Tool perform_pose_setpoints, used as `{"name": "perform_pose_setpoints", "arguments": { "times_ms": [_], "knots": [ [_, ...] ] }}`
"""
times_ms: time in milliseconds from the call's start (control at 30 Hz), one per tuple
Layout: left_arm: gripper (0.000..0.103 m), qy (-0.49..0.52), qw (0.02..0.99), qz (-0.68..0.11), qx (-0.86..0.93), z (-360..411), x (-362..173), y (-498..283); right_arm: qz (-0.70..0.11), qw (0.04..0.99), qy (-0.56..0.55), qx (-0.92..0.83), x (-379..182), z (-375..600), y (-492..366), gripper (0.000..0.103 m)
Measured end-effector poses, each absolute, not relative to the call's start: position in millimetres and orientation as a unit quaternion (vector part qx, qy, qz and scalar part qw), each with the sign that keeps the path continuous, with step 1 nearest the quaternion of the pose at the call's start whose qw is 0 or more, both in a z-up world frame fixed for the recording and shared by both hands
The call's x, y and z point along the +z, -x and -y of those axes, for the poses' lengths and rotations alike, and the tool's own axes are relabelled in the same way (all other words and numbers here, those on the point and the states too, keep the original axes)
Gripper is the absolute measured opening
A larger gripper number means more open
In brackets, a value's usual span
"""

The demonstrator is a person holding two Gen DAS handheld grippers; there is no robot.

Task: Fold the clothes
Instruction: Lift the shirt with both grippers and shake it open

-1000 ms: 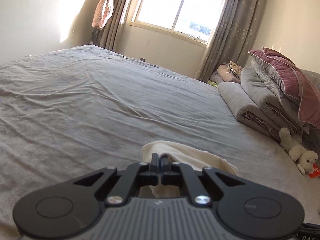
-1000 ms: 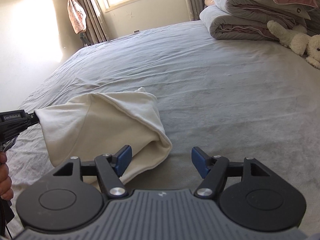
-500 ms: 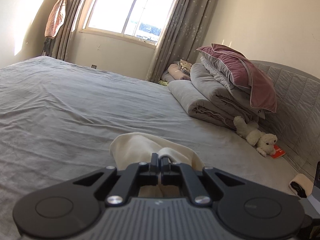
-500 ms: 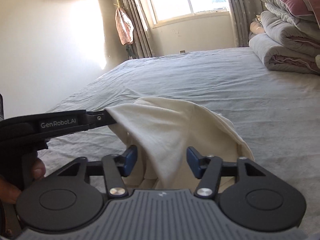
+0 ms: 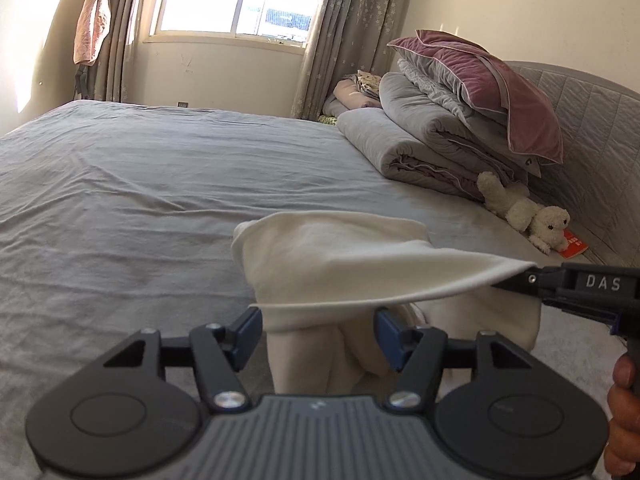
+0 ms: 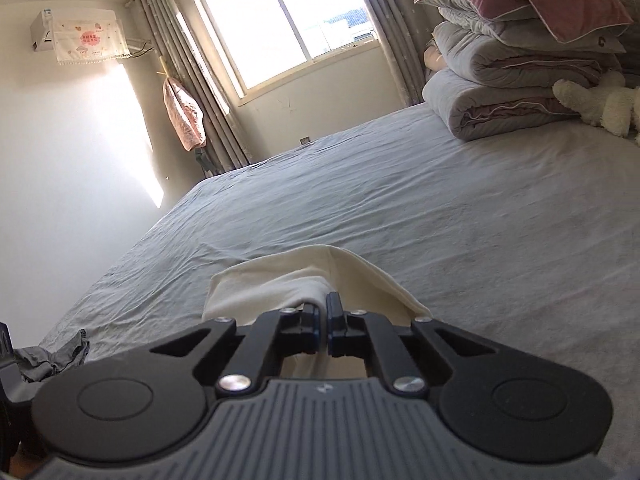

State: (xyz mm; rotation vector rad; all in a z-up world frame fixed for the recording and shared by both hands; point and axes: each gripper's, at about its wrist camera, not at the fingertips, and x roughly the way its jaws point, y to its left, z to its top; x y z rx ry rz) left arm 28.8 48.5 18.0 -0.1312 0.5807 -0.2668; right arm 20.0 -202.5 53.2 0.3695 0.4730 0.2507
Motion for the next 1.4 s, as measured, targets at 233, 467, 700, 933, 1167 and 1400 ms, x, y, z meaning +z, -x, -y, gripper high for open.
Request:
{"name": "perform_pose_setpoints", "arguments": {
  "times_ms": [233,467,700,933,1167,1400],
  "knots": [
    [0.065,0.092,0.934,-0.307,-0.158,-37.3,6.4,-35.5,-0.235,0.948,-0.204,0.06,51.2,249.9,-12.7,0.004],
    [0.034,0.1,0.924,-0.307,-0.203,-13.2,-1.2,-31.2,-0.31,0.93,-0.197,0.007,31.2,272.3,-13.5,0.004],
    [0.022,0.051,0.936,-0.253,-0.24,12.2,6.3,-14.7,-0.288,0.941,-0.156,0.085,40.0,259.1,0.1,0.05],
    [0.019,-0.006,0.92,-0.242,-0.308,37.3,3.5,2.1,-0.243,0.948,-0.109,0.172,55.4,242.1,16.4,0.051],
    [0.019,-0.057,0.911,-0.235,-0.334,51.8,-0.3,14.3,-0.247,0.943,-0.07,0.214,56.2,223.0,13.0,0.051],
    [0.016,-0.041,0.915,-0.236,-0.324,44.4,5.8,11.9,-0.253,0.944,-0.04,0.207,49.5,213.2,8.4,0.028]
  ]
}}
